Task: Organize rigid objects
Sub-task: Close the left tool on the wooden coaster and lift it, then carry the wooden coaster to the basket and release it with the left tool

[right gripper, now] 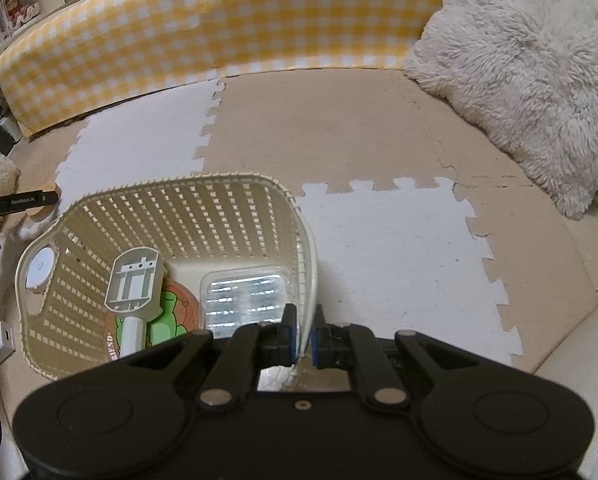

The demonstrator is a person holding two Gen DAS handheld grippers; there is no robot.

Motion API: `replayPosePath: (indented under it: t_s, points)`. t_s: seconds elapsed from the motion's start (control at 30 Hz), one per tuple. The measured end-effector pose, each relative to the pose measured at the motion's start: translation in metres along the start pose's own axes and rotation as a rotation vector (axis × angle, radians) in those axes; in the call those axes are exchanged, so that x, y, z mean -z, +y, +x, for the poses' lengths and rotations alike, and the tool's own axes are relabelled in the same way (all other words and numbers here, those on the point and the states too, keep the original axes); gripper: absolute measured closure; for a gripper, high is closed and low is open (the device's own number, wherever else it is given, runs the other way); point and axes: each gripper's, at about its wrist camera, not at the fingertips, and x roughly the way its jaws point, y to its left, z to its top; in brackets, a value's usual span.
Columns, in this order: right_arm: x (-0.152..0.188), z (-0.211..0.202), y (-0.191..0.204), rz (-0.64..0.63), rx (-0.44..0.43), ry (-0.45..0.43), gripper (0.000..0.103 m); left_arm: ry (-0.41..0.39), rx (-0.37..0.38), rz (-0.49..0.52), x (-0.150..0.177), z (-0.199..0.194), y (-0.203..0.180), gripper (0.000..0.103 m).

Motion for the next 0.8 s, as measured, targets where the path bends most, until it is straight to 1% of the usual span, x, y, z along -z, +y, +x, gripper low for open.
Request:
replayPosePath:
  t_s: [0.13,0.17,0.2,0.23,0.43,0.53,0.67,0.8]
  points:
    - [0.000,0.000,0.001,-0.005,0.005,-0.001,0.096,-0.006,-0.001,0.028,0.000,0.006,-0.003,0.026]
    - [0.000,0.000,0.000,-0.005,0.005,-0.001,0.096,-0.013,0.001,0.031,0.001,0.006,-0.004,0.029]
    - [0.000,0.000,0.000,-0.005,0.004,-0.001,0.096,-0.019,0.003,0.030,0.001,0.006,-0.004,0.034]
    - [0.000,0.000,0.000,-0.005,0.003,-0.001,0.096,-0.023,0.007,0.025,0.001,0.006,-0.003,0.035]
    - [0.000,0.000,0.000,-0.001,0.000,-0.003,0.096,-0.034,0.001,0.029,-0.001,0.000,-0.007,0.035]
    - [0.000,0.000,0.000,-0.002,0.000,-0.003,0.096,-0.058,0.014,0.022,-0.008,-0.013,-0.014,0.035]
    - [0.000,0.000,0.000,0.000,0.001,-0.003,0.096,-0.104,0.060,0.031,-0.024,-0.039,-0.031,0.035]
    - [0.000,0.000,-0.001,0.007,-0.003,-0.003,0.096,-0.122,0.111,0.043,-0.034,-0.066,-0.050,0.035]
